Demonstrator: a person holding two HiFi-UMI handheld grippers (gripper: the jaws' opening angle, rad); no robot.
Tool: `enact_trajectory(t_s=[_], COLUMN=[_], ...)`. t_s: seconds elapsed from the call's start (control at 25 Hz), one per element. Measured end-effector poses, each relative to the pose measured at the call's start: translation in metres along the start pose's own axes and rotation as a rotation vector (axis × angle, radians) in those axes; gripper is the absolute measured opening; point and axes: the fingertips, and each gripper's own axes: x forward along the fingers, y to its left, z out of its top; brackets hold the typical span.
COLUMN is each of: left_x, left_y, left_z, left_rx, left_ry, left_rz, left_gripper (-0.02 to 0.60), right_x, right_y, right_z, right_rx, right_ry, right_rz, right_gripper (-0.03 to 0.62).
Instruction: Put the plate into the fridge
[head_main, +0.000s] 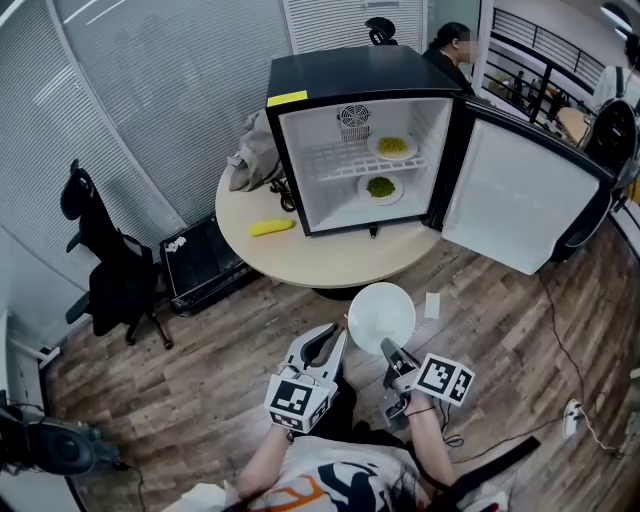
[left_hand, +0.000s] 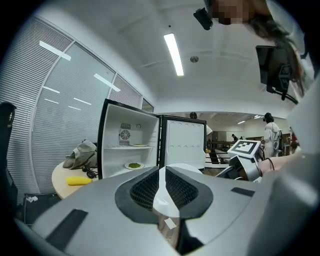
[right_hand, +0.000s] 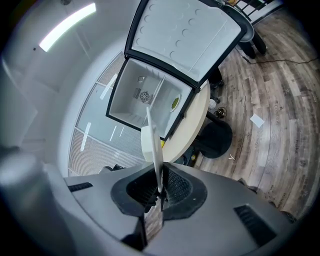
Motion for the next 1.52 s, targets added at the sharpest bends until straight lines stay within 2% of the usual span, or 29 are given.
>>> enact_trajectory(t_s=[0.52,1.08,1.52], left_x=[0.057,0.108,0.134], left_y=[0.071,0.149,0.193], left_z=[0.021,0.025,0.023], left_rx=[0.011,-0.003,0.005], left_ry=[-0.008,-0.007,0.003], left_rz=[-0.041,-0.083,-0.128], left_gripper=[0.048,0.048,0.048], right_x=[0.078,0.168,0.218], right_y=[0.015,0.031,0.019], right_z=[0.044,0.079,0.103], right_rx=[0.004,-0.008,0.011], right_ry=[-0.019,-0.012,-0.049], right_rz=[-0.036,-0.084,-0.148], right_gripper=[0.029,0.029,0.029])
